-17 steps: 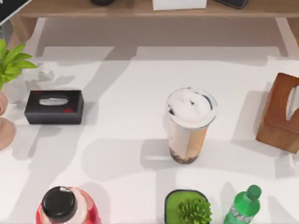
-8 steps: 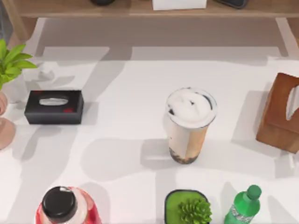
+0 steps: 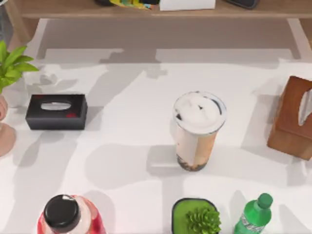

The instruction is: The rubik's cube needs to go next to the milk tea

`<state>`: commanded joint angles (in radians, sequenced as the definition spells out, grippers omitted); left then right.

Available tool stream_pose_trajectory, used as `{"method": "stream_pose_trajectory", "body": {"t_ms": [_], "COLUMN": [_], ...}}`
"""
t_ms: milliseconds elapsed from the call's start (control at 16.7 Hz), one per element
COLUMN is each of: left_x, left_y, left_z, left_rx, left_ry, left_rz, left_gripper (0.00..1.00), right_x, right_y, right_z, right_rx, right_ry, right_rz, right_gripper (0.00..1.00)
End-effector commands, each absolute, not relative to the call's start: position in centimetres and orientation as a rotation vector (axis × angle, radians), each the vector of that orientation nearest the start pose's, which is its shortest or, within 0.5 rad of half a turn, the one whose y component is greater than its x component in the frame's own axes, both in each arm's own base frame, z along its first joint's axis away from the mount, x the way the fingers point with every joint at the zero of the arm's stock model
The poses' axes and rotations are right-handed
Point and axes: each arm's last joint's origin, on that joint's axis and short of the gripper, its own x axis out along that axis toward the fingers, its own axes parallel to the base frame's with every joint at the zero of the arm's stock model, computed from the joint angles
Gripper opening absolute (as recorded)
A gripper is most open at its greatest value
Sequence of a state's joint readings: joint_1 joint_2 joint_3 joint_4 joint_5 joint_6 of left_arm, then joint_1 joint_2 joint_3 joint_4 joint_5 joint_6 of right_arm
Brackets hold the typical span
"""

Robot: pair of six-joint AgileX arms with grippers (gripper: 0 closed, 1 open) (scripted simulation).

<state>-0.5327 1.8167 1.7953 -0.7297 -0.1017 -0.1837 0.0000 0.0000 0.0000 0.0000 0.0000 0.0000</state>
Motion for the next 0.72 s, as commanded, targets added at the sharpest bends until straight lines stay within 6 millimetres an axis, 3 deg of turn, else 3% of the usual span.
{"method": "stream_pose_trajectory", "body": {"t_ms": [180,360,480,720], "left_x": [34.6,32.9,32.1,32.2], "left_y": [-19.4,-19.0,-19.3,-19.2], "left_z": [26.2,20.2,18.5,18.5], "left_rx": [-0.005,-0.016,-0.001,0.000], "left_ry": [1.182,1.484,1.567,1.567], "left_rz": [-0.220,-0.071,-0.030,-0.028], "left_gripper": [0.00,0.00,0.00,0.00], "right_x": [10.6,10.6,10.6,10.6], "right_y": [-0.1,-0.1,-0.1,-0.1], "right_z": [16.0,16.0,16.0,16.0], "right_rx": [0.000,0.000,0.000,0.000], "right_ry": [0.000,0.000,0.000,0.000], "right_rz": [0.000,0.000,0.000,0.000], "right_gripper": [1.00,1.00,1.00,1.00]}}
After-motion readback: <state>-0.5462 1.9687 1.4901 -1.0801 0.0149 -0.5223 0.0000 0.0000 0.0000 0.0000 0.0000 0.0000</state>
